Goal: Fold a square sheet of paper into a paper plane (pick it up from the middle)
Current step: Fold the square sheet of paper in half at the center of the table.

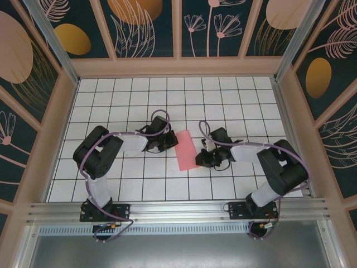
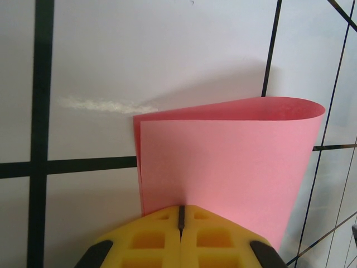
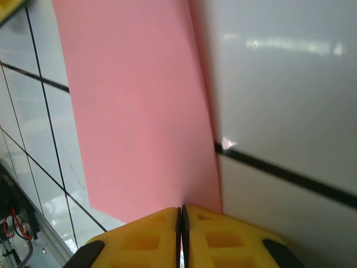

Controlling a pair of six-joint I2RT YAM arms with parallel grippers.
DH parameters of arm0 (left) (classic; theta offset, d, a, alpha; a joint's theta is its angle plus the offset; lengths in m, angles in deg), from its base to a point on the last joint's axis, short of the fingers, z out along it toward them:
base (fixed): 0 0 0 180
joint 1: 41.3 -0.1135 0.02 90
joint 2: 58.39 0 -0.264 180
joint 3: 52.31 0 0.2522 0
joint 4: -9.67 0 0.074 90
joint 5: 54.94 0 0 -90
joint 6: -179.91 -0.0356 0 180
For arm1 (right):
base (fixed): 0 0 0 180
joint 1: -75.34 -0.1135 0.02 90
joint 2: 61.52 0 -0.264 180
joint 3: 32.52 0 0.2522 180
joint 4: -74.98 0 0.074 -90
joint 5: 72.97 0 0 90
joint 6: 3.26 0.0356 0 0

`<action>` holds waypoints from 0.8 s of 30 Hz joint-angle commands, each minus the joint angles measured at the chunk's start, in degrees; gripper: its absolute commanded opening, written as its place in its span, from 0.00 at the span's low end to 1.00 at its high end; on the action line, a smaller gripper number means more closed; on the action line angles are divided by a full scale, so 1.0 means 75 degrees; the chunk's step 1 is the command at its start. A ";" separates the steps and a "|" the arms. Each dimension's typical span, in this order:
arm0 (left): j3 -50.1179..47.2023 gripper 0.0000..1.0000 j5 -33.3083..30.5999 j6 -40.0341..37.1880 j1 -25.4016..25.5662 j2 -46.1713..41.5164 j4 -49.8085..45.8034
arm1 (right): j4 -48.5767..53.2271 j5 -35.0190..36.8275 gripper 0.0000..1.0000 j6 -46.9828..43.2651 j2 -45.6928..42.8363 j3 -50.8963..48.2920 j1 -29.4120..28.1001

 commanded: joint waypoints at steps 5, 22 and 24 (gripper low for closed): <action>-0.0471 0.06 -0.1091 -0.0112 -0.0003 0.0977 -0.1364 | 0.0891 0.0336 0.15 0.0428 -0.0523 -0.0556 -0.0038; -0.0371 0.05 -0.0993 -0.0257 -0.0004 0.0983 -0.1528 | -0.1363 0.0628 0.00 0.1015 0.1510 0.2605 -0.0038; -0.0378 0.05 -0.1002 -0.0266 0.0003 0.0972 -0.1546 | -0.1625 0.0553 0.00 0.1119 0.1845 0.2795 -0.0038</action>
